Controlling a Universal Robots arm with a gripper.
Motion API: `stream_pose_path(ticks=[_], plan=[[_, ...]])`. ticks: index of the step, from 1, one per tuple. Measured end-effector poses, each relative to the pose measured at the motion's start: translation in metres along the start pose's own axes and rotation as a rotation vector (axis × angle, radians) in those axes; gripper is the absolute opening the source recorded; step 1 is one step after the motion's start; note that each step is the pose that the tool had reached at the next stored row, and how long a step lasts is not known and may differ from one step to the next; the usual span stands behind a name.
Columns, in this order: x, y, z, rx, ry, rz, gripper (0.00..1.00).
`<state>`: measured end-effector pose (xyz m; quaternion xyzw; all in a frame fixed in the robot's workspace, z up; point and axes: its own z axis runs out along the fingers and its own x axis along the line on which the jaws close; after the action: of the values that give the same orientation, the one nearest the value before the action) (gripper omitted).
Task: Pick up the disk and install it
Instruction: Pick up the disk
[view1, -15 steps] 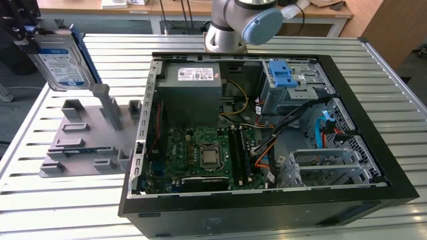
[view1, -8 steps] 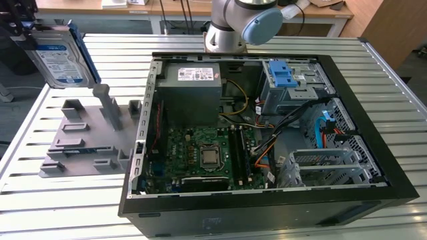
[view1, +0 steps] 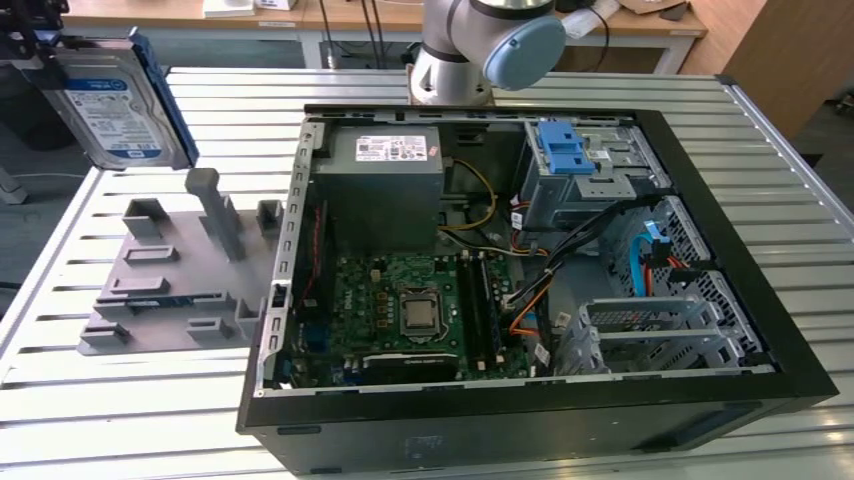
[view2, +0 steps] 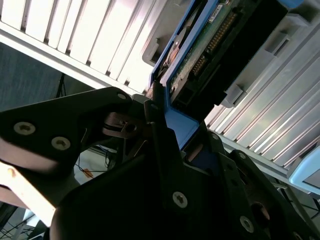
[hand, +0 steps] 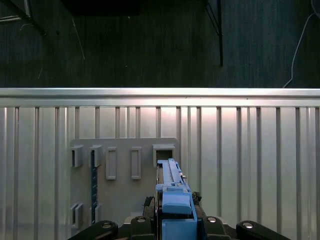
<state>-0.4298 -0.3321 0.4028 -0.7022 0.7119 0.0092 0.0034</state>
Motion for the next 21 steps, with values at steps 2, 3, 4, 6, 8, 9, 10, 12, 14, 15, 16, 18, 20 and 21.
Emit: stream_pose_path(ticks=[2, 3, 4, 6, 8, 9, 10, 12, 14, 15, 16, 18, 20, 21], plan=[[0.0000, 0.0000, -0.0034, 0.0000, 0.0000, 0.000, 0.37], [-0.0001, 0.0000, -0.0049, 0.0001, 0.0000, 0.000, 0.37], [-0.0001, 0.0001, -0.0063, 0.0000, 0.0000, 0.000, 0.37], [-0.0002, 0.0001, -0.0097, 0.0000, 0.0000, 0.000, 0.37], [-0.0002, 0.0001, -0.0133, 0.0000, 0.0000, 0.000, 0.37], [-0.0002, 0.0001, -0.0149, 0.0000, 0.0000, 0.000, 0.37], [-0.0003, 0.0002, -0.0160, 0.0002, -0.0001, 0.000, 0.37], [-0.0003, 0.0002, -0.0180, 0.0001, 0.0000, 0.000, 0.37], [-0.0003, 0.0002, -0.0195, 0.0001, 0.0000, 0.000, 0.37], [-0.0003, 0.0002, -0.0204, 0.0001, -0.0001, 0.000, 0.37], [-0.0004, 0.0002, -0.0216, -0.0001, 0.0000, 0.000, 0.37], [-0.0004, 0.0002, -0.0239, 0.0000, 0.0000, 0.000, 0.37], [-0.0005, 0.0002, -0.0264, 0.0002, -0.0001, 0.000, 0.37], [-0.0005, 0.0002, -0.0279, 0.0001, 0.0000, 0.000, 0.37]])
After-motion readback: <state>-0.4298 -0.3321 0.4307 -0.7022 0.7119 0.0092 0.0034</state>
